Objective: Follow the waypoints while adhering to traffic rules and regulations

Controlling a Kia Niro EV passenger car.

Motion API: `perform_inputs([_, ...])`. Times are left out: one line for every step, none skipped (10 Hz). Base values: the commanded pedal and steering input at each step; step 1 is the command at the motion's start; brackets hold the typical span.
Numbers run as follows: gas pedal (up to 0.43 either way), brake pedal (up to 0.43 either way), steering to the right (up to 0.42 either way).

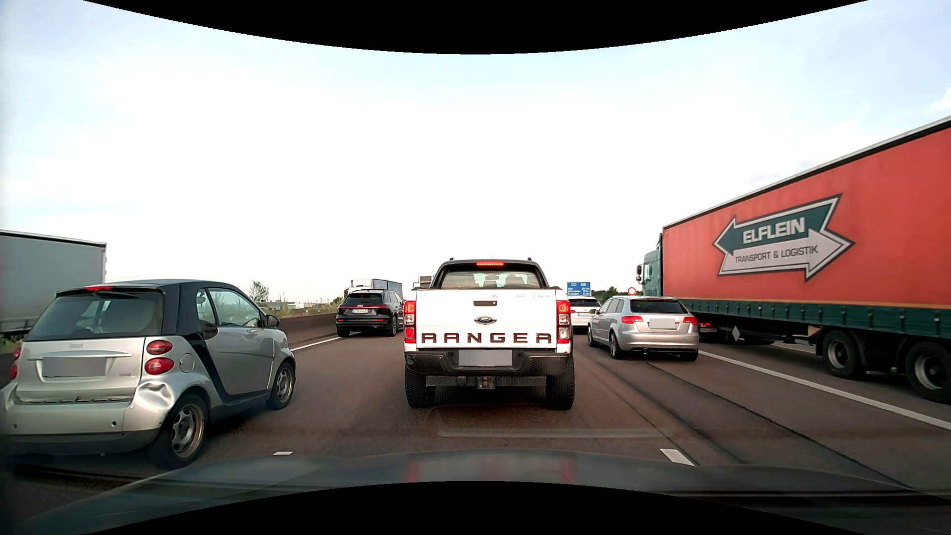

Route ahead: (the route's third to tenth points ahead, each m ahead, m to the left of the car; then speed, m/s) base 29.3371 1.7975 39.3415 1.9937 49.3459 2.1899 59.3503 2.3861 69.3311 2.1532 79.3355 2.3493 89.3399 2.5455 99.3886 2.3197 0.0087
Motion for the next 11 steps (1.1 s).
perform_inputs([0.000, 0.213, -0.007])
perform_inputs([0.000, 0.213, -0.006])
perform_inputs([0.000, 0.213, -0.007])
perform_inputs([0.000, 0.213, -0.007])
perform_inputs([0.000, 0.213, -0.007])
perform_inputs([0.000, 0.213, -0.007])
perform_inputs([0.000, 0.213, -0.007])
perform_inputs([0.000, 0.213, -0.007])
perform_inputs([0.000, 0.213, -0.007])
perform_inputs([0.000, 0.213, -0.007])
perform_inputs([0.000, 0.220, -0.007])
